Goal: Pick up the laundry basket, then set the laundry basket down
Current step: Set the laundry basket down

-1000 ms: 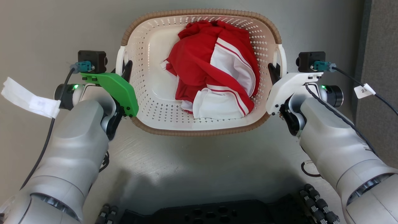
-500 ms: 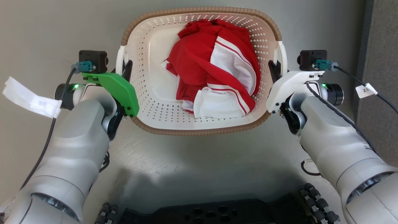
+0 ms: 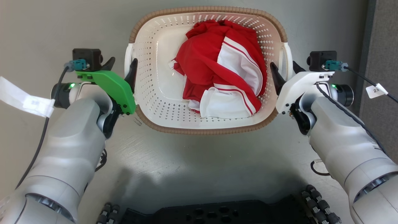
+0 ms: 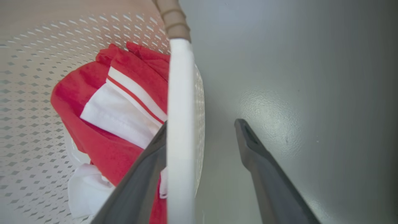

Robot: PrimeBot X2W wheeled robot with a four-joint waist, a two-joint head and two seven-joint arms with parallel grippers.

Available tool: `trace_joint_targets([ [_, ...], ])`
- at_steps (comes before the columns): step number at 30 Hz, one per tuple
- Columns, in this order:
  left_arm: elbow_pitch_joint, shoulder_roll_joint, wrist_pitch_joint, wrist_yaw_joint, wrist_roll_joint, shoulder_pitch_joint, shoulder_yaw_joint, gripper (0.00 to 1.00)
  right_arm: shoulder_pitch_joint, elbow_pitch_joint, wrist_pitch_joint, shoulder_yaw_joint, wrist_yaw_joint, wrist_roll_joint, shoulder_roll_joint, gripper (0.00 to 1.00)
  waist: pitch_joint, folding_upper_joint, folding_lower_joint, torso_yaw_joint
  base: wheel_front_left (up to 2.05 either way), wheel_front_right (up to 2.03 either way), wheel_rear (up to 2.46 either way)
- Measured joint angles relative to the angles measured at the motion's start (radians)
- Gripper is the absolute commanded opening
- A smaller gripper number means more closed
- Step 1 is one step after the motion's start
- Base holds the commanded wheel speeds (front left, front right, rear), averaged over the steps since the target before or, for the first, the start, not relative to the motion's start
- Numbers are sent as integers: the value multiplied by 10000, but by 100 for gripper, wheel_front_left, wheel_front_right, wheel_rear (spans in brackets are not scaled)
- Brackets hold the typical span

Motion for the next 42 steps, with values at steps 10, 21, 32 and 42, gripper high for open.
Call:
trace_joint_targets([
  [10, 23, 38, -313, 0, 8, 66, -136, 100, 53, 40, -86, -59, 4, -19, 10, 100, -366, 0, 0, 74, 0, 0, 0],
  [21, -17, 345, -497, 0, 270, 944, -337, 100, 504, -1124, -92, -345, -226, -393, -58, 100, -1413, 0, 0, 3, 0, 0, 0],
  [32, -1005, 527, -497, 0, 692, 1250, 163, 100, 1638, -2247, -107, -1058, -623, -602, -245, 100, -2778, 0, 0, -101, 0, 0, 0],
  [42, -2313, 1147, -497, 550, 1638, 2127, 978, 100, 2579, -3359, -119, -1649, -974, -1060, -251, 100, -4071, 0, -1, -171, 0, 0, 0],
])
